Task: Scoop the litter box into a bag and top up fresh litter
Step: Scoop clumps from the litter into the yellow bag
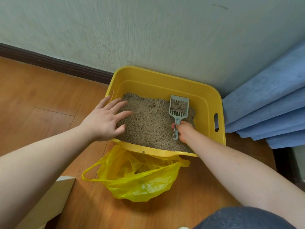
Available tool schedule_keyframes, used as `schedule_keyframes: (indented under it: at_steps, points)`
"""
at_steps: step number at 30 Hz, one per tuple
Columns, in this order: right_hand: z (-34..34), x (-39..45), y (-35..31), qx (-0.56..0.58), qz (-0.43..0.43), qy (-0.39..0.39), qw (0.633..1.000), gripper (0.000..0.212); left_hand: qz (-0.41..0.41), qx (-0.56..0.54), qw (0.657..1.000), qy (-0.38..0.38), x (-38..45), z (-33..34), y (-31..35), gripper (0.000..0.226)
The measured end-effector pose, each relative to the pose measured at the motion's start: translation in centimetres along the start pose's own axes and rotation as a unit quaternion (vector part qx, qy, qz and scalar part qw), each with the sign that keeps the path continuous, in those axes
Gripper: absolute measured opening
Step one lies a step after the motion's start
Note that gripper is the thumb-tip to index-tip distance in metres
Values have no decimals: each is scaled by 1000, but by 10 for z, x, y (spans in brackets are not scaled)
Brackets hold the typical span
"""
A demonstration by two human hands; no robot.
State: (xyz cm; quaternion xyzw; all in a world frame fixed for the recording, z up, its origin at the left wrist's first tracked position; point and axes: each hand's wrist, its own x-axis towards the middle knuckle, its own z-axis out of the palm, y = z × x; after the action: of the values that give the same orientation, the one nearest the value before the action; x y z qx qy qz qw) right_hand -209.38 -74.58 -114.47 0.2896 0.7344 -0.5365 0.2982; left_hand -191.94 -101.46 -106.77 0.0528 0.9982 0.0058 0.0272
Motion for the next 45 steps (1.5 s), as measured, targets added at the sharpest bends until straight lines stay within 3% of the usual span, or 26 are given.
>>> schedule_keyframes:
  at_steps: [5, 11, 21, 28, 35, 43, 45]
  points:
    - [-1, -6, -1, -18, -14, -36, 999, 34, -1, 0, 1000, 1, 0, -1, 0, 59]
    - [-8, -16, -1, -150, -71, -77, 983, 32, -3, 4, 1000, -5, 0, -1, 0, 59]
    - [-45, -36, -12, -355, -180, -93, 913, 28, -1, 6, 1000, -14, -1, -1, -1, 60]
    - [-57, -84, -26, -470, -294, -145, 820, 21, -6, 8, 999, -30, -2, -6, 0, 66]
    - [-63, -125, -29, -583, -377, -173, 698, 25, -9, 13, 998, -52, 0, -8, 2, 70]
    - [-57, -143, 3, -616, -448, -154, 629, 31, -11, 14, 999, -49, 0, -9, 4, 73]
    - [-54, -145, 11, -641, -462, -139, 597, 34, -11, 12, 999, -47, 0, -10, 4, 73]
